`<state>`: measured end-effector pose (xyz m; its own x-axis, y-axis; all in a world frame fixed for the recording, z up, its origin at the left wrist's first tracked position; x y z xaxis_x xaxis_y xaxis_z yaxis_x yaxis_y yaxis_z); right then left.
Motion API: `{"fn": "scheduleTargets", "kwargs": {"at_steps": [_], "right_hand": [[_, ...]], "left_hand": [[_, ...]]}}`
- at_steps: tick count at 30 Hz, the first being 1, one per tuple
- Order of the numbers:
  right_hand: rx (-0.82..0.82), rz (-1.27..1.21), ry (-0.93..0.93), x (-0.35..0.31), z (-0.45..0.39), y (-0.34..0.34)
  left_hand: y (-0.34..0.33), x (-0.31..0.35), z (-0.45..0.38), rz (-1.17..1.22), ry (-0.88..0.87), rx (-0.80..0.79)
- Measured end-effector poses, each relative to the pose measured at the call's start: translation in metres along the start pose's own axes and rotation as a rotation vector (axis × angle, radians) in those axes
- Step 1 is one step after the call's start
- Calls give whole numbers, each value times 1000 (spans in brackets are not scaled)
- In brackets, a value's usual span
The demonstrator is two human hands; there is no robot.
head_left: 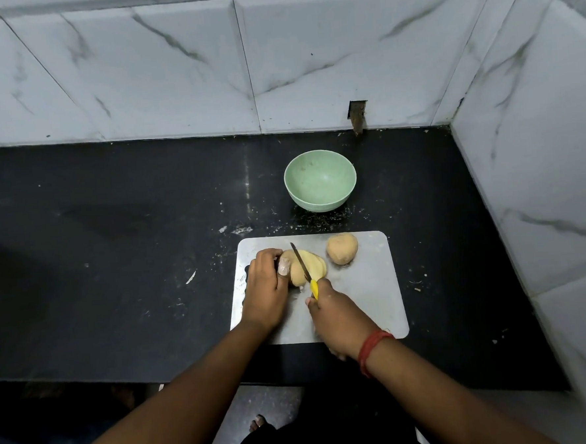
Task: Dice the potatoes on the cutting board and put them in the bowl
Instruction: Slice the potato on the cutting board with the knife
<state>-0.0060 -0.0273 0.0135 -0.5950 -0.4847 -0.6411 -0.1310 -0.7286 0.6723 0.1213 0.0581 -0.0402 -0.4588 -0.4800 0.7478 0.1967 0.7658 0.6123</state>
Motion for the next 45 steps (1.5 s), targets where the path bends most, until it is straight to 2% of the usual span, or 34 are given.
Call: {"fn": "scheduleTargets", "kwargs": {"at_steps": [13,18,24,29,38,45], "right_hand": [[-56,82,-21,-2,-7,-14],[-79,187,-6,-1,-15,-21],[-120,187,-107,-2,-36,-25],[-74,168,-50,-1,-42,-22],[-97,196,-25,3,-39,-21],[-208,338,-55,-7,-40,-19]], "left_hand": [[-3,-3,0,-53,5,0],[-6,-3,0,-77,-21,-10],[-5,-2,1,-90,9,-14],[-5,-2,1,-99,12,-3],[-6,-3,1,-113,8,-9],[-6,-1,2,-123,0,-5]]}}
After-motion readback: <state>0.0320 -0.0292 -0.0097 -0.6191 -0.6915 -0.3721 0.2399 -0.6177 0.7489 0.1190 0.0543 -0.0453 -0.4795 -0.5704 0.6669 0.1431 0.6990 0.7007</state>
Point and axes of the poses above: each hand's wrist, its own z-axis away from the middle knuckle, its own y-axis out of the back of the hand, x = y × z, the point moved 6 cm from there along -z, towards the middle knuckle, and after that the axes turned 10 degrees about x, right-handed, at the moved point
